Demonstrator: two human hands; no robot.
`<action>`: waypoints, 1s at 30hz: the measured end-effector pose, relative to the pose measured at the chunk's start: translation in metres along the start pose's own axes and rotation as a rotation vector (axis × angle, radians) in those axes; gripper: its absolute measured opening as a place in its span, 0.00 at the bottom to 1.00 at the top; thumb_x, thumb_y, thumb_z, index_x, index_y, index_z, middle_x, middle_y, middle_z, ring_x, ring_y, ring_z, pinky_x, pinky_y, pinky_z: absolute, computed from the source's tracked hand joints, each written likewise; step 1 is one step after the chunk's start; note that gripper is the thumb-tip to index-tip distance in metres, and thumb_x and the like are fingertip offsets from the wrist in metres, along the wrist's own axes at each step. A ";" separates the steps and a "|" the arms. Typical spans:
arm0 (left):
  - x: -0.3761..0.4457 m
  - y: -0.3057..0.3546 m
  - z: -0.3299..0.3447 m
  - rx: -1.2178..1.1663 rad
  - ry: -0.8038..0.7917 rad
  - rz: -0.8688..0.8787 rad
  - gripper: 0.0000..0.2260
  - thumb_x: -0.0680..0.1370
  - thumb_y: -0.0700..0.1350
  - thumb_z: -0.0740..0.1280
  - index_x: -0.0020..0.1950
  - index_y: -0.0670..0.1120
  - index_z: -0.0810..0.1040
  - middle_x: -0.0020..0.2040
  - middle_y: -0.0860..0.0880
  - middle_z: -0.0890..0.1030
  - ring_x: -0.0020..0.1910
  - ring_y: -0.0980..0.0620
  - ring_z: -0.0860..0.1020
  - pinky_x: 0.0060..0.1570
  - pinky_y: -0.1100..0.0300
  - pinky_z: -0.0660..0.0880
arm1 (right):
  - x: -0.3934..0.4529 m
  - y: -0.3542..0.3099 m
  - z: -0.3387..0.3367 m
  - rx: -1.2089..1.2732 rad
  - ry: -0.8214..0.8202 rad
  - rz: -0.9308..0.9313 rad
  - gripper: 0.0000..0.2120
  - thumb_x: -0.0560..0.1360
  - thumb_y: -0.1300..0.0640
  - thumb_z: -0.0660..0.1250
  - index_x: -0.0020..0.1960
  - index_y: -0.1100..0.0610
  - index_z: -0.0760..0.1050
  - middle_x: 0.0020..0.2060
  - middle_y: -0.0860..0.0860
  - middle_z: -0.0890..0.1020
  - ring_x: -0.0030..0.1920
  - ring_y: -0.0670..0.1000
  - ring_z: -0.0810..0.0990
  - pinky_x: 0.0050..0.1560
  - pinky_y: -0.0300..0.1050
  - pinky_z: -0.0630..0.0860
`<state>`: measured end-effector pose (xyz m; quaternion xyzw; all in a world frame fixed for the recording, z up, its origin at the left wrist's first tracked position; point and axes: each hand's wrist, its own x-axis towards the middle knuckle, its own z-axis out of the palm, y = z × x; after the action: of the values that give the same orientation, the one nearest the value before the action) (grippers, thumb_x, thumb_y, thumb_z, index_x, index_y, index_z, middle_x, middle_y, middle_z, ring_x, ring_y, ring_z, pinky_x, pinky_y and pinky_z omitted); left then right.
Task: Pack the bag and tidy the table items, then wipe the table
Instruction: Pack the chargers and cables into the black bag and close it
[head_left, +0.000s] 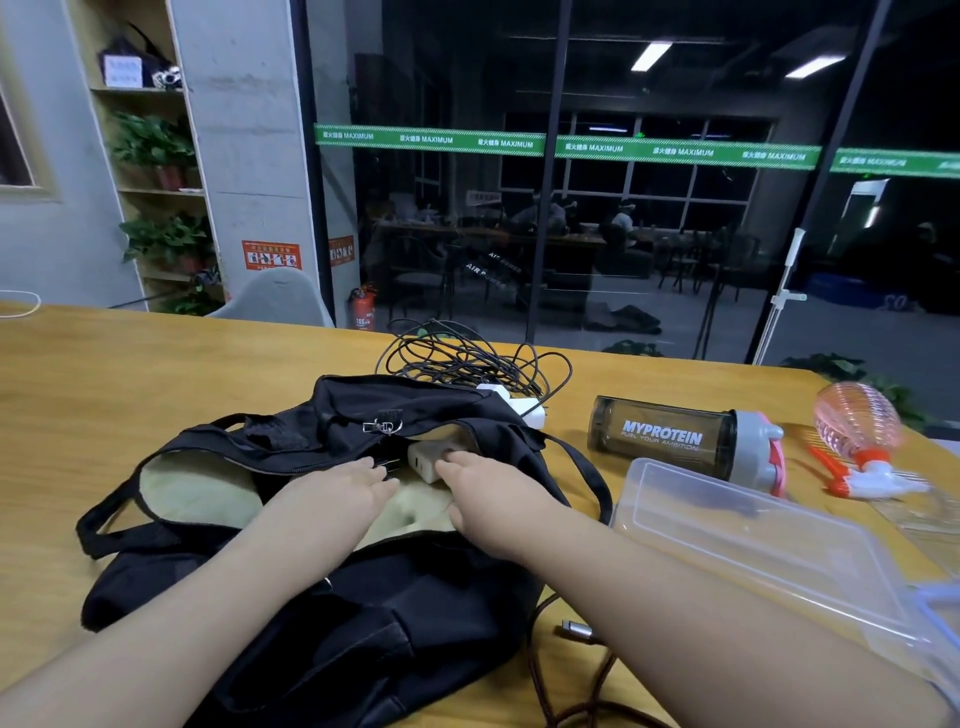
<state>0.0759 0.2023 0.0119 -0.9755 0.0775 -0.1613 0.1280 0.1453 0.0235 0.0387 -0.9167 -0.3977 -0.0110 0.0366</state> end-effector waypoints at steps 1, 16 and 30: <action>-0.001 0.002 -0.002 -0.009 0.034 0.054 0.21 0.61 0.40 0.78 0.53 0.46 0.82 0.46 0.50 0.83 0.51 0.52 0.81 0.38 0.61 0.80 | -0.003 0.000 -0.002 0.001 -0.003 -0.008 0.20 0.77 0.61 0.58 0.69 0.61 0.65 0.67 0.56 0.68 0.67 0.57 0.68 0.63 0.55 0.71; 0.031 0.083 -0.072 -0.239 0.399 0.062 0.12 0.69 0.47 0.57 0.44 0.46 0.78 0.39 0.50 0.78 0.41 0.46 0.78 0.47 0.51 0.74 | -0.084 0.015 -0.057 0.139 0.353 -0.015 0.19 0.77 0.58 0.59 0.67 0.57 0.69 0.64 0.52 0.73 0.65 0.52 0.69 0.63 0.49 0.70; 0.069 0.190 -0.095 -0.558 0.377 0.299 0.17 0.75 0.53 0.56 0.58 0.49 0.77 0.54 0.53 0.78 0.56 0.55 0.73 0.58 0.59 0.69 | -0.195 0.109 -0.061 0.235 0.691 0.338 0.19 0.78 0.56 0.61 0.69 0.51 0.69 0.63 0.42 0.74 0.64 0.41 0.68 0.57 0.27 0.61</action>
<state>0.0877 -0.0135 0.0668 -0.9038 0.2826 -0.2906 -0.1372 0.0920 -0.1975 0.0838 -0.9012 -0.2042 -0.2667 0.2740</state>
